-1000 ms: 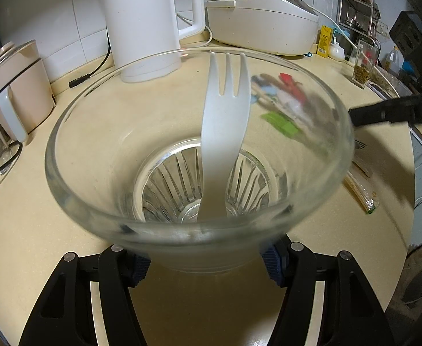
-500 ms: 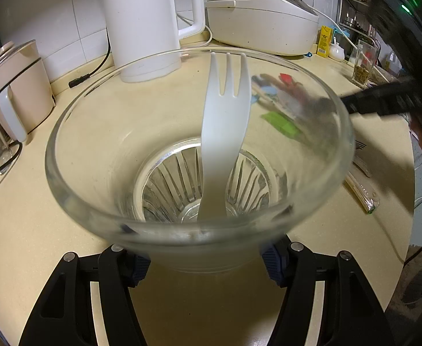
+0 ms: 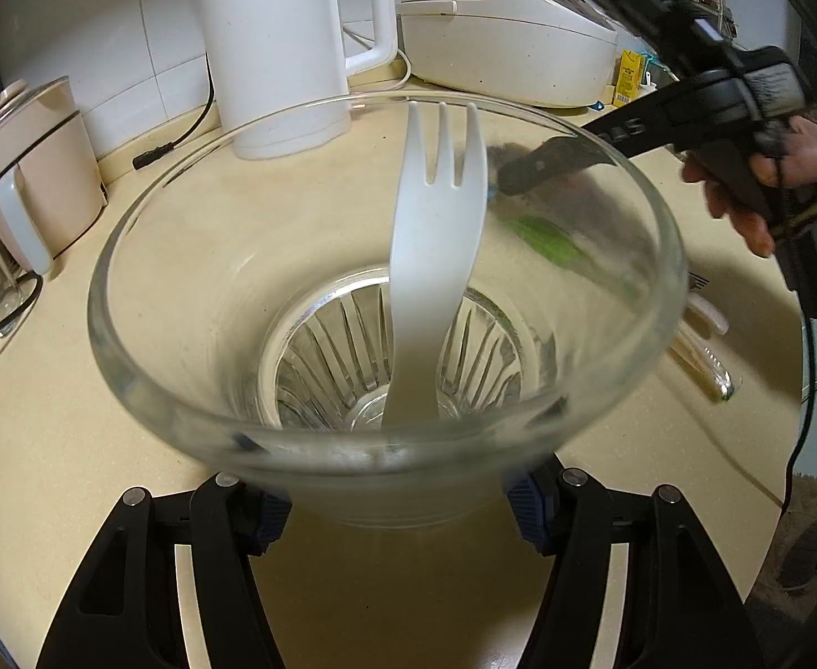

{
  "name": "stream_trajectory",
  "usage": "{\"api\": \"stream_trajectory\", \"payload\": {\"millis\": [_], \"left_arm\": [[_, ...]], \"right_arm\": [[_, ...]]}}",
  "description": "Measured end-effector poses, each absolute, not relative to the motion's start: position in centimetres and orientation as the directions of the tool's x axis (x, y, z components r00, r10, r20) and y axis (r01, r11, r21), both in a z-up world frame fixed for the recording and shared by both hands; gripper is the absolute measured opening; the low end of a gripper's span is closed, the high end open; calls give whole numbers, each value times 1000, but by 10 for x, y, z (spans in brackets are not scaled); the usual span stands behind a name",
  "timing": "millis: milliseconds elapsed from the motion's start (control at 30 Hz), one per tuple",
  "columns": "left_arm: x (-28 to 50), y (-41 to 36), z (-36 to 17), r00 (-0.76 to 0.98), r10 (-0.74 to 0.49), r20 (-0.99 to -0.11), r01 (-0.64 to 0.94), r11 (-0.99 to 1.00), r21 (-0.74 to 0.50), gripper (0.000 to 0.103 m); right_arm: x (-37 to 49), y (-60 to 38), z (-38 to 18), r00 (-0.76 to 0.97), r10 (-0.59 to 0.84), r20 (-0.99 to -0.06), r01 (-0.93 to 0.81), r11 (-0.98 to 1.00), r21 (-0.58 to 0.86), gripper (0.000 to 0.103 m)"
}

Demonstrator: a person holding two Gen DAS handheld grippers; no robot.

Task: Organize utensils
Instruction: 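Grasp the chopsticks in the paper sleeve with the right gripper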

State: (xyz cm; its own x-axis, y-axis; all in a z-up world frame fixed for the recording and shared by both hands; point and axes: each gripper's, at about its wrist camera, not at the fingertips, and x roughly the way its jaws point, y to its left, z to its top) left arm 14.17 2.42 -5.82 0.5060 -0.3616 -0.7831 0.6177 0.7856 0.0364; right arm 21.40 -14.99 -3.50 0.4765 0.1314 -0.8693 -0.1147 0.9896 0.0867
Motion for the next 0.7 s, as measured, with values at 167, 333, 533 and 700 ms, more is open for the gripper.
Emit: {"api": "stream_trajectory", "payload": {"millis": [167, 333, 533, 700], "left_arm": [[142, 25, -58, 506, -362, -783, 618, 786, 36, 68], [142, 24, -58, 506, -361, -783, 618, 785, 37, 68], [142, 25, -58, 506, -362, -783, 618, 785, 36, 68], [142, 24, -58, 507, -360, -783, 618, 786, 39, 68]], "right_arm": [[226, -147, -45, 454, 84, -887, -104, 994, 41, 29], [233, -141, -53, 435, 84, -896, -126, 992, 31, 28], [228, -139, -47, 442, 157, -883, -165, 982, 92, 11], [210, -140, -31, 473, 264, -841, -184, 963, 199, 11]]}}
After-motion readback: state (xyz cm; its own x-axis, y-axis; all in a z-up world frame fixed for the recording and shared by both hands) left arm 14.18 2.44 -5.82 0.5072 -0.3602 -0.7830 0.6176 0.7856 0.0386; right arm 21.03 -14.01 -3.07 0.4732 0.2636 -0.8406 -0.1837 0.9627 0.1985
